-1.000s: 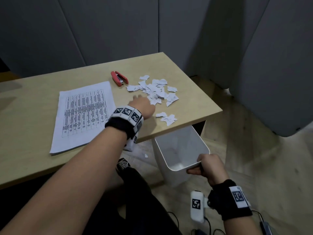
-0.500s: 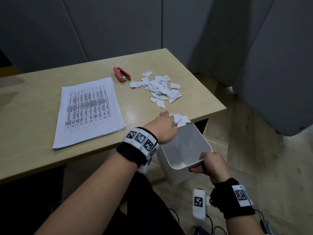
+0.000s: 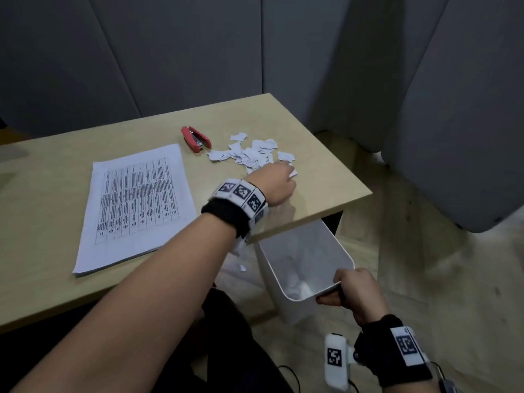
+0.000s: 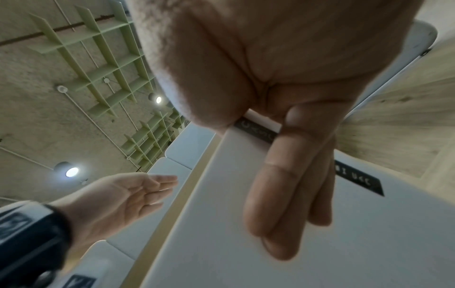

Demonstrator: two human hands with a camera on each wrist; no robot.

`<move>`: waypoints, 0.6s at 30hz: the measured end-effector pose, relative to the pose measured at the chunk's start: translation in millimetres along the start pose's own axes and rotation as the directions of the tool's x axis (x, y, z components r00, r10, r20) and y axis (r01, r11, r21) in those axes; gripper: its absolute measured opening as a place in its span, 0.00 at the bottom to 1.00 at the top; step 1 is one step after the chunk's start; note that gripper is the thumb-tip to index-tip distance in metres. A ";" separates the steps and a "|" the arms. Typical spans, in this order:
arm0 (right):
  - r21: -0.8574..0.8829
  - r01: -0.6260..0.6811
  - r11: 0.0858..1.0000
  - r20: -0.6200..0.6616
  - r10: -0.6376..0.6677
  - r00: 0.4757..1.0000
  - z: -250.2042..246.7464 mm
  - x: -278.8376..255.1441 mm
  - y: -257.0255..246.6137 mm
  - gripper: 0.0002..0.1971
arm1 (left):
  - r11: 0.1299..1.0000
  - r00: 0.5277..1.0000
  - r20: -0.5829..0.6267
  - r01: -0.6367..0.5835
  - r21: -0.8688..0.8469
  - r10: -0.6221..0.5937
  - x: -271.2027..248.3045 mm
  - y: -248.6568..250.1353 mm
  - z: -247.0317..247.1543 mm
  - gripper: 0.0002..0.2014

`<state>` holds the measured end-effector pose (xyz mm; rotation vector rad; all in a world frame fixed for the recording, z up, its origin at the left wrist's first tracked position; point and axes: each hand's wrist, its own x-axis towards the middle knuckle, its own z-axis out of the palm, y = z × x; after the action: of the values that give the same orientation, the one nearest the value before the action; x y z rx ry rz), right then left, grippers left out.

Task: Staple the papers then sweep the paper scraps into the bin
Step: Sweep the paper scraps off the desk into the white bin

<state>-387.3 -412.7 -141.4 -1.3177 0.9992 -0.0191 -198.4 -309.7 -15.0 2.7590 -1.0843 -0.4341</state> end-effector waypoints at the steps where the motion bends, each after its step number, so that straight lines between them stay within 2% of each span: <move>1: -0.007 -0.004 1.000 0.004 0.004 1.000 0.2 -0.3 0.0 0.13 | 1.000 1.000 0.012 0.016 0.020 -0.016 12.5 -2.5 -3.2 0.24; 4: -0.013 -0.019 1.000 0.008 0.019 1.000 -0.1 -2.0 -0.1 0.13 | 0.995 0.996 0.067 0.059 0.083 -0.064 41.1 -7.1 -1.2 0.25; 7: -0.019 -0.020 1.000 0.010 0.020 1.000 -0.7 -2.6 0.7 0.09 | 0.989 0.985 0.141 0.085 0.124 -0.103 47.2 -10.1 9.1 0.24; 13: -0.036 -0.019 0.999 0.032 0.020 0.999 -2.4 -4.3 0.5 0.12 | 0.993 0.975 0.223 -0.036 0.116 0.009 15.9 1.0 27.8 0.26; 16: -0.015 -0.020 1.000 0.031 0.020 0.999 -2.7 -3.5 0.7 0.14 | 0.992 0.972 0.223 -0.093 0.080 0.073 -3.3 8.1 39.9 0.25; 18: -0.014 -0.021 1.000 0.020 0.021 1.000 -3.3 -2.6 1.5 0.14 | 0.994 0.975 0.197 -0.109 0.026 0.102 -10.5 10.4 42.3 0.22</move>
<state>-391.6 -413.4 -140.8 -1.3171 0.9970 0.0170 -225.9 -311.4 -50.4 2.7190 -1.2881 -0.6885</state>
